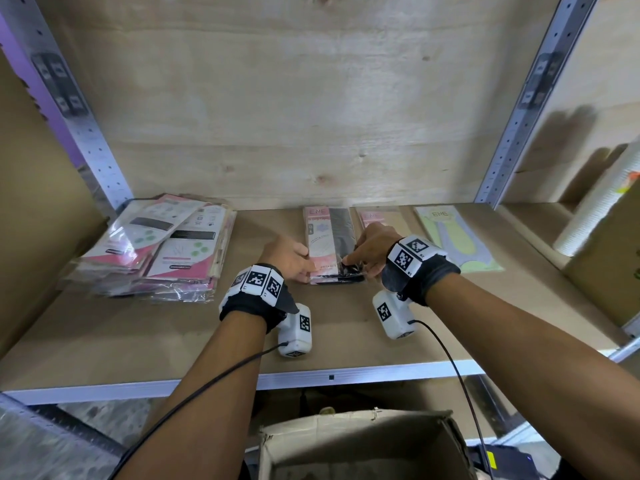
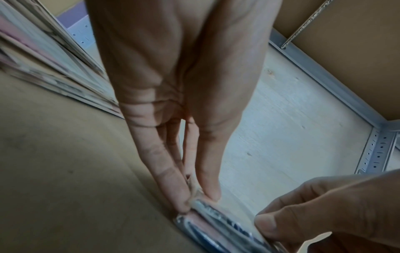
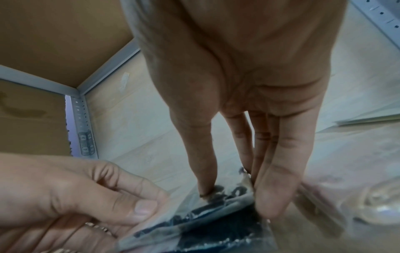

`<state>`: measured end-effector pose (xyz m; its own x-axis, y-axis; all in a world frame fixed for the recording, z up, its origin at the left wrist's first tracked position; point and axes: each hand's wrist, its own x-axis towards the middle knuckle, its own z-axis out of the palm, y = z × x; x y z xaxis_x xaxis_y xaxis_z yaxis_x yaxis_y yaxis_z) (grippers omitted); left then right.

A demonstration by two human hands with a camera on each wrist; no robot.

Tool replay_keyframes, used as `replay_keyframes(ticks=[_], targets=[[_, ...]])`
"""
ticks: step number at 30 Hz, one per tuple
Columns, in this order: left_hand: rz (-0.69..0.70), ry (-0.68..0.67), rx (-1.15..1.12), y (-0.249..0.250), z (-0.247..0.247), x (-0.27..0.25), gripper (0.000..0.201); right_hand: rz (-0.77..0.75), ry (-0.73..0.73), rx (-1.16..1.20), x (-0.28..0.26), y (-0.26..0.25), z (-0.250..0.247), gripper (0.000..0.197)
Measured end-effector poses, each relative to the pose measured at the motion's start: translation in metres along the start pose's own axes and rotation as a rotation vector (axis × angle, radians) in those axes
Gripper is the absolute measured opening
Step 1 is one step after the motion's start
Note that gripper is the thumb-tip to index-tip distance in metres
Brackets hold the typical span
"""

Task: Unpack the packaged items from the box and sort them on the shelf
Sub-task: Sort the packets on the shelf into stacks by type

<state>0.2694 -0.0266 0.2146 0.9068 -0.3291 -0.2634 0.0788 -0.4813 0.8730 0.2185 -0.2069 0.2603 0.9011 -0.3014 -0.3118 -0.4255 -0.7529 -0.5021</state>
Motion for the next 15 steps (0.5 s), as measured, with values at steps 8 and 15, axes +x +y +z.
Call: replay_keyframes(ticks=[8,15], targets=[[0.012,0.049,0.115,0.003,-0.007,-0.005,0.066,-0.014,0.021,-0.11,0.004,0.0,-0.001,0.047],[0.087,0.254,0.087,-0.002,-0.059,-0.02,0.061,-0.189,0.213,-0.209,-0.003,-0.025,-0.01,0.046]])
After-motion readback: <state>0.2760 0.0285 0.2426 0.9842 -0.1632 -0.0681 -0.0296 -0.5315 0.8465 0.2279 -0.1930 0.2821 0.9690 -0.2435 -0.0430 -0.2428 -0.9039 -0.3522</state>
